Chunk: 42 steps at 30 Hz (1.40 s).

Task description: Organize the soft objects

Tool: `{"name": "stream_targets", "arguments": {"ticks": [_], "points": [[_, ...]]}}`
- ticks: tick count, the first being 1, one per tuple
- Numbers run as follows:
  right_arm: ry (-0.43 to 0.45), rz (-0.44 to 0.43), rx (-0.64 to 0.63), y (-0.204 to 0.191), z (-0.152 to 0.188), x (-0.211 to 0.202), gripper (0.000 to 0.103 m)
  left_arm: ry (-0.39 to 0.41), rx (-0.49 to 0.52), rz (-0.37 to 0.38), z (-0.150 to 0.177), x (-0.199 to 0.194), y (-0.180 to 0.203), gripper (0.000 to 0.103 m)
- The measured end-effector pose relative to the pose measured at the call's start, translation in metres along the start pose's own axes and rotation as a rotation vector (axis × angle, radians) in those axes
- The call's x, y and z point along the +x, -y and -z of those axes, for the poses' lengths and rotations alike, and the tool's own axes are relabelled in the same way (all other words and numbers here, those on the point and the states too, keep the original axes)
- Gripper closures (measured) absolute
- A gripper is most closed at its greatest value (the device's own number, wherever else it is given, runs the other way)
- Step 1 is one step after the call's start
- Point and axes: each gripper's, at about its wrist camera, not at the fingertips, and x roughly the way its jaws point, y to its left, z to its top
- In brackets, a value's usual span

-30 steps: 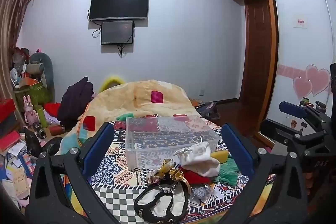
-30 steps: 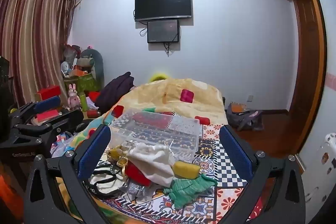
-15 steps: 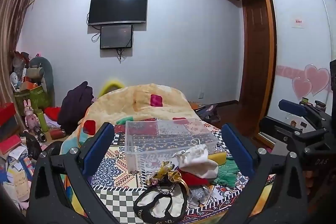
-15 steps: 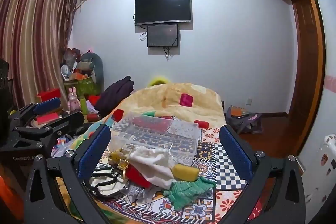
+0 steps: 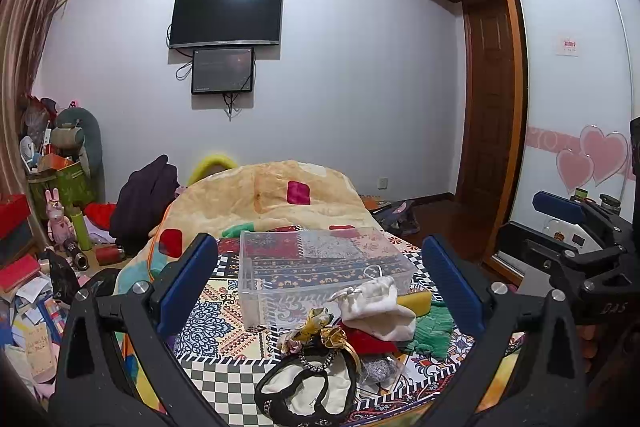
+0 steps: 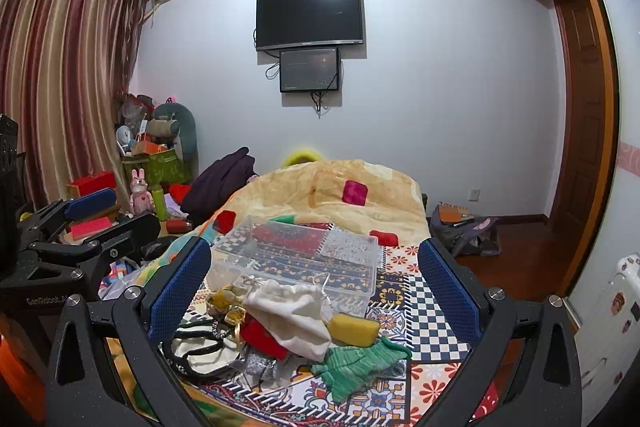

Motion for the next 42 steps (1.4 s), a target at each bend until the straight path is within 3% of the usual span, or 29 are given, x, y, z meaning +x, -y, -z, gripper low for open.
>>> {"name": "stream_targets", "arguments": {"ticks": [42], "points": [[0.023, -0.002, 0.006, -0.0046, -0.0014, -0.0045, 0.0, 0.006, 0.003, -0.006, -0.0042, -0.0025, 0.0011, 0.0]]}}
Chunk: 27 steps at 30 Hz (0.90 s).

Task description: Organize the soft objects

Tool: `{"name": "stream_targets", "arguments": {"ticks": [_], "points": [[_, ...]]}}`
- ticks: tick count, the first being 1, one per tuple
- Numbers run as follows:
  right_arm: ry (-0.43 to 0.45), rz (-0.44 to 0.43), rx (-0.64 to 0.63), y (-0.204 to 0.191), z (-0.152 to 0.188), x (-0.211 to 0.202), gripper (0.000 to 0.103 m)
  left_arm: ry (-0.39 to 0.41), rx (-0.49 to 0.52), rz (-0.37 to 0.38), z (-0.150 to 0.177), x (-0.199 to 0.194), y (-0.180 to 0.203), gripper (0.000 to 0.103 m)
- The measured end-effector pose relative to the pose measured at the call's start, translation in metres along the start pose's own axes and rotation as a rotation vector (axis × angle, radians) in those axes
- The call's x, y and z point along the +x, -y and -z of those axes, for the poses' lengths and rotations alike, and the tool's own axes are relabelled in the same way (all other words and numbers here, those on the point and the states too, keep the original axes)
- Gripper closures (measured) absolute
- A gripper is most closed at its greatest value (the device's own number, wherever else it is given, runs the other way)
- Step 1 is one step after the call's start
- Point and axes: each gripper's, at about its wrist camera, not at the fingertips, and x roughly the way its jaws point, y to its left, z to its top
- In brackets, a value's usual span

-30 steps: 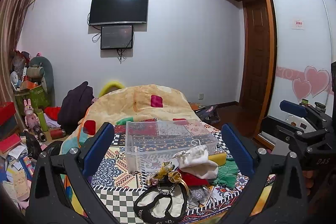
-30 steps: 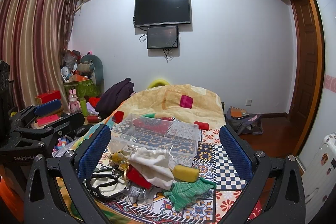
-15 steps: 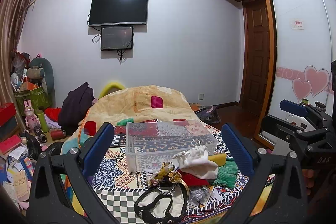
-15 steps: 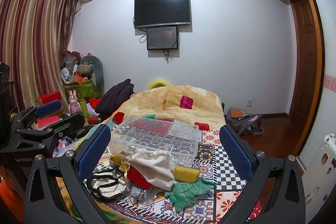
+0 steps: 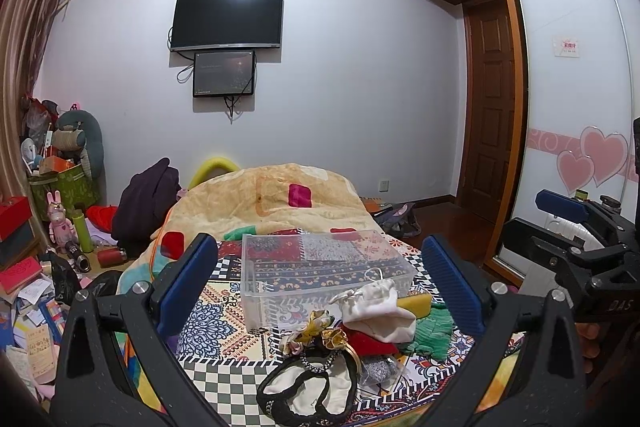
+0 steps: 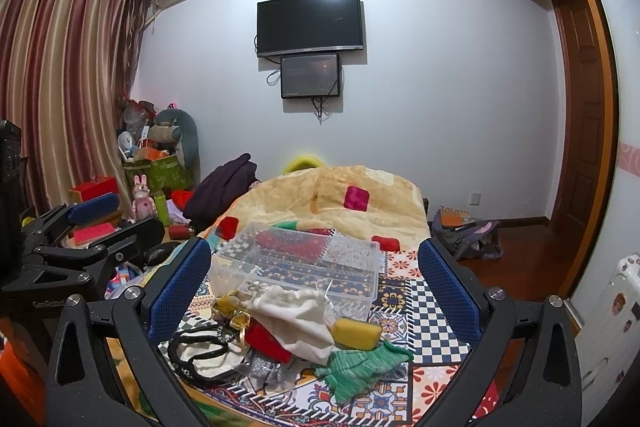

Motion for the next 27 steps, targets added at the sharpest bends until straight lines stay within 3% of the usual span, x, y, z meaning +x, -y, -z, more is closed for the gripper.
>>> {"name": "stream_targets", "arguments": {"ticks": [13, 19, 27], "points": [[0.0, -0.004, 0.003, 0.0, 0.002, 0.0, 0.0, -0.014, 0.007, 0.019, 0.001, -0.001, 0.0, 0.0], [-0.055, -0.017, 0.018, 0.005, 0.005, 0.01, 0.0, -0.109, 0.033, 0.031, 0.012, 0.014, -0.003, 0.0], [-0.232, -0.03, 0.056, 0.03, 0.033, 0.042, 0.0, -0.343, 0.025, 0.019, 0.056, 0.058, -0.023, 0.0]]}}
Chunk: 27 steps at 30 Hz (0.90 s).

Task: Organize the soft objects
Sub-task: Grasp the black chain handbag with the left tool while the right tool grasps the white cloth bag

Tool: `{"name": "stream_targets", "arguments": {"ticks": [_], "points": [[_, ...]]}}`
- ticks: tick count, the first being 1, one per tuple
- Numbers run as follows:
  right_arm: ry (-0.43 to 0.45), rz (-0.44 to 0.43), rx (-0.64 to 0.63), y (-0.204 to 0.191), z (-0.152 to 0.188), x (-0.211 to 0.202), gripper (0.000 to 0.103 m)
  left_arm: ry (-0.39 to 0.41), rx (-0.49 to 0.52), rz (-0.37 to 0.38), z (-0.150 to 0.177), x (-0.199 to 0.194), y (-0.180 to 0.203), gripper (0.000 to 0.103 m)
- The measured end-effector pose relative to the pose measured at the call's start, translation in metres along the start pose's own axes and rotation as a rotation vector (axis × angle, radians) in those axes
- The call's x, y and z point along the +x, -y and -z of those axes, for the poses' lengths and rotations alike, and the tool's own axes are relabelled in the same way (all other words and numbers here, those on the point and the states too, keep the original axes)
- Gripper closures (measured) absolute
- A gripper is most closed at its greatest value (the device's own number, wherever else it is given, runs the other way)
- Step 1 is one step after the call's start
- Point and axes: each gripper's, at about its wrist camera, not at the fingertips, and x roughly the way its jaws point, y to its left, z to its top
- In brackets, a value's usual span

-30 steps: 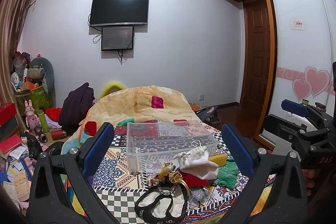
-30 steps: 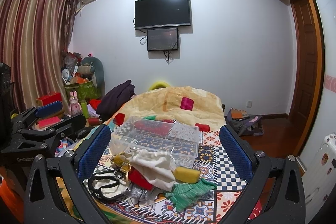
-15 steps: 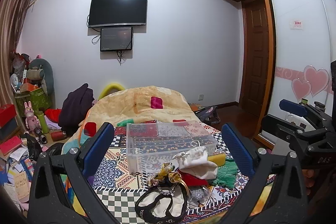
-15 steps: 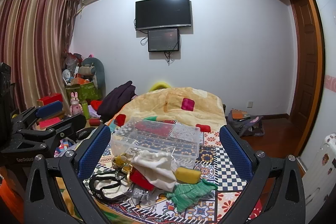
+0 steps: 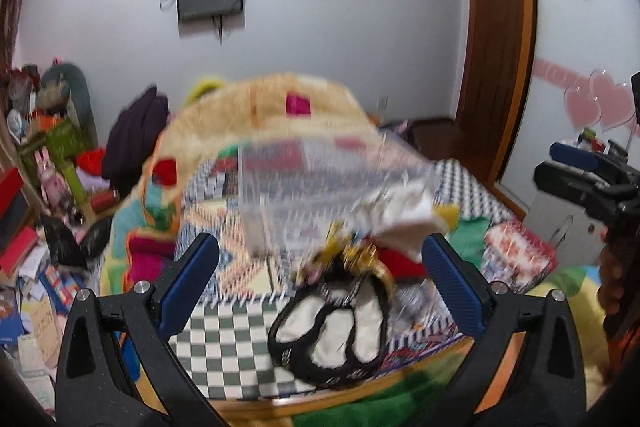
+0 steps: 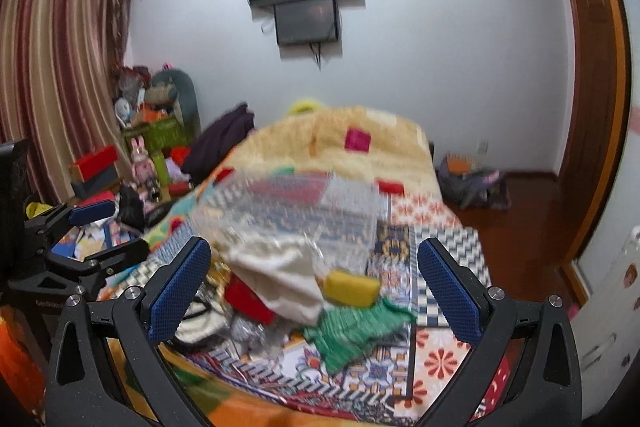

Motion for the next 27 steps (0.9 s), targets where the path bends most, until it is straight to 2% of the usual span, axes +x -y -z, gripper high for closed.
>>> {"name": "stream_targets", "arguments": {"ticks": [2, 5, 9, 12, 17, 20, 23, 26, 27], "points": [[-0.051, 0.006, 0.014, 0.008, 0.008, 0.011, 0.0, -0.044, -0.006, 0.001, 0.01, 0.012, -0.004, 0.002], [-0.121, 0.006, 0.038, 0.021, 0.018, 0.027, 0.0, -0.129, -0.01, 0.003, 0.024, 0.034, -0.012, 0.016], [-0.21, -0.039, 0.084, 0.029, 0.026, 0.045, 0.013, -0.217, -0.043, 0.009, 0.039, 0.058, -0.023, 0.023], [-0.244, -0.081, 0.078, 0.025, 0.027, 0.056, 0.016, -0.276, -0.064, 0.019, 0.047, 0.072, -0.031, 0.034], [-0.256, -0.115, -0.01, 0.004, 0.024, 0.073, 0.02, -0.317, -0.068, 0.045, 0.058, 0.084, -0.034, 0.045], [-0.269, -0.12, -0.057, -0.007, 0.023, 0.086, 0.023, -0.309, -0.049, 0.067, 0.059, 0.083, -0.032, 0.059], [-0.306, -0.139, -0.069, -0.011, 0.023, 0.104, 0.035, -0.303, -0.032, 0.07, 0.058, 0.081, -0.027, 0.067], [-0.344, -0.159, -0.061, -0.013, 0.025, 0.117, 0.054, -0.299, -0.035, 0.075, 0.058, 0.078, -0.029, 0.073], [-0.354, -0.164, -0.057, -0.013, 0.026, 0.119, 0.064, -0.297, -0.037, 0.075, 0.057, 0.077, -0.03, 0.075]]}}
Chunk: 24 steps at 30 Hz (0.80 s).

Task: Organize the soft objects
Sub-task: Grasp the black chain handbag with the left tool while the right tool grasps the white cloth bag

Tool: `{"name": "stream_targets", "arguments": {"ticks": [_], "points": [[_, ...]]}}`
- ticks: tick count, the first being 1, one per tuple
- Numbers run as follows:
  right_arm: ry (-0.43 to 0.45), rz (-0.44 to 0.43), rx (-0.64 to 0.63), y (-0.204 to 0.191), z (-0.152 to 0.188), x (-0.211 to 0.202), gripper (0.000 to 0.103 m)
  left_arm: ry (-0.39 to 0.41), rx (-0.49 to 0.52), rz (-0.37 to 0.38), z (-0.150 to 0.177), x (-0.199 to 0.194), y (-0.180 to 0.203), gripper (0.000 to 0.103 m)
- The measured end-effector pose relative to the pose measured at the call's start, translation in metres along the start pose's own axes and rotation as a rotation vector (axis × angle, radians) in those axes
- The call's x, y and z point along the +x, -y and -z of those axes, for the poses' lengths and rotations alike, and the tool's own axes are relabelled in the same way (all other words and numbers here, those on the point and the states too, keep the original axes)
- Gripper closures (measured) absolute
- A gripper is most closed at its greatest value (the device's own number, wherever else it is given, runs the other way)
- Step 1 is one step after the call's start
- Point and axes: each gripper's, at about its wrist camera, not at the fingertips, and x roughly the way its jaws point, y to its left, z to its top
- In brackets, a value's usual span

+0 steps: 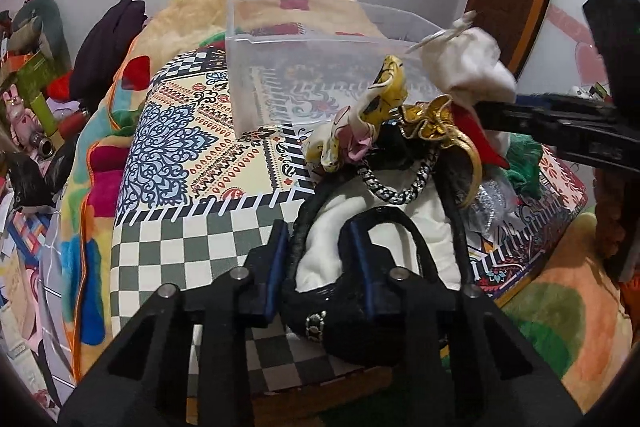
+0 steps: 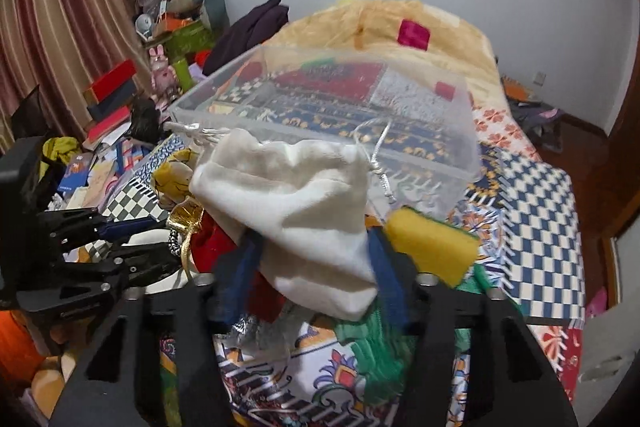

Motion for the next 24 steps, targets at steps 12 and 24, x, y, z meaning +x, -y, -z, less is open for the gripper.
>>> {"name": "stream_targets", "arguments": {"ticks": [12, 24], "points": [[0.074, -0.028, 0.038, 0.002, 0.005, -0.032, 0.093, 0.147, -0.022, -0.016, -0.018, -0.065, -0.006, 0.089], [0.209, -0.009, 0.037, 0.004, -0.009, -0.073, 0.093, 0.27, 0.017, -0.015, -0.058, -0.118, -0.001, 0.091]]}}
